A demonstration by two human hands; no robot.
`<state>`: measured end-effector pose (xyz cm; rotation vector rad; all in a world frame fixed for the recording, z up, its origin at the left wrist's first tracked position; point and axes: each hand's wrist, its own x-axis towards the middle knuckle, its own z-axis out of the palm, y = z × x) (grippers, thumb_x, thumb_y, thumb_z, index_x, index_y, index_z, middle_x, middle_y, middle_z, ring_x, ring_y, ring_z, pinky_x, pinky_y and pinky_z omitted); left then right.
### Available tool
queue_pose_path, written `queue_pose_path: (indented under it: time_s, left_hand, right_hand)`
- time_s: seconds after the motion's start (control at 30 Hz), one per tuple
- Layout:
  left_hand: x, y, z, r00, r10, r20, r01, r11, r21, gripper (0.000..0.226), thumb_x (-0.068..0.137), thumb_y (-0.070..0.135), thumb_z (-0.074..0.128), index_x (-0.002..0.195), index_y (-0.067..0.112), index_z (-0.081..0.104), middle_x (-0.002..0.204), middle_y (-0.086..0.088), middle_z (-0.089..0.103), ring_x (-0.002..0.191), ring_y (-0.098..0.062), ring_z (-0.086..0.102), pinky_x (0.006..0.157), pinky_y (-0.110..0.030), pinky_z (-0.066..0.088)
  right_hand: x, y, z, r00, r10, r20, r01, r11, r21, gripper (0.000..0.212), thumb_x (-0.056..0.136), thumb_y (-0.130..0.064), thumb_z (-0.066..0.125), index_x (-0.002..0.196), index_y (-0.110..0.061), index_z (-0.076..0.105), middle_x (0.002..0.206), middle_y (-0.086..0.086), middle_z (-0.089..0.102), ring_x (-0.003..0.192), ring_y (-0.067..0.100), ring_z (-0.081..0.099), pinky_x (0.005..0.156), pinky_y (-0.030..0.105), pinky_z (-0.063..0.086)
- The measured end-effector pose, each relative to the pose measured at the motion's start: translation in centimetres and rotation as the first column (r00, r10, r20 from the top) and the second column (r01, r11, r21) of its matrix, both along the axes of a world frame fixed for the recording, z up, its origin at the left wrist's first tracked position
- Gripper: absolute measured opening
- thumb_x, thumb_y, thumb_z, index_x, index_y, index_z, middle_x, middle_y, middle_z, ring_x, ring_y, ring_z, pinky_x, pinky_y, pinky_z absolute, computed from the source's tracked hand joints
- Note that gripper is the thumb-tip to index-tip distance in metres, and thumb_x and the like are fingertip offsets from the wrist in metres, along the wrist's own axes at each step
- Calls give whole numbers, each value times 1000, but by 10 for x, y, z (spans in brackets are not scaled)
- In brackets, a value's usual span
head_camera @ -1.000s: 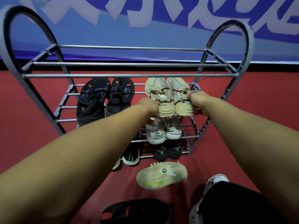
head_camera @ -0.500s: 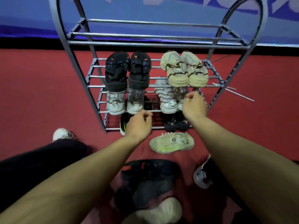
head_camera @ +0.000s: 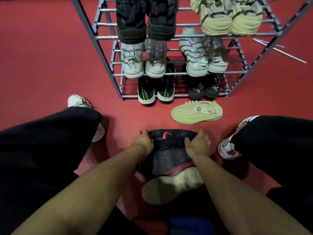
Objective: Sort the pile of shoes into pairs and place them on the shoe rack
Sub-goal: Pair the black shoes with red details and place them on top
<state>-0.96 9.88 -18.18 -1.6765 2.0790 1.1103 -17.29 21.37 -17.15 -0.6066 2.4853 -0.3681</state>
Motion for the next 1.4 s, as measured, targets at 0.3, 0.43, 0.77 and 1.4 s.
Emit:
queue_pose_path:
  time_s: [0.3,0.43,0.77,1.4]
  left_hand:
    - [-5,0,-20,939,345,2,-343,933,110,66,93,36,54,149,15,25,148,-21,23,132,-36,42,113,-32,28]
    - [-1,-1,-30,934,355,-37,-348,929,128,51,93,35,55,133,6,45,139,-20,47,127,-32,48,108,-32,35]
    - [27,-18,-41,962,227,154,-256,943,212,58,85,41,62,136,19,46,139,-20,47,120,-40,53,88,-44,56]
    - [32,4,-8,923,341,-177,-205,828,522,27,91,1,51,66,10,58,54,-7,57,41,-17,47,43,-21,37]
  right_hand:
    - [-23,3,-19,870,-350,347,309,936,169,65,96,-46,45,139,2,44,143,20,49,129,37,49,105,38,40]
    - [-22,12,-28,741,-369,561,371,921,116,58,91,-48,57,130,-6,53,128,16,61,110,33,60,101,43,46]
    - [-26,2,-21,656,-240,715,376,926,-35,54,78,-30,79,120,-20,48,118,1,63,101,21,65,64,32,52]
    - [-10,-52,82,964,252,-90,-256,775,-578,60,62,-27,72,120,-27,59,110,-8,61,96,11,58,88,25,47]
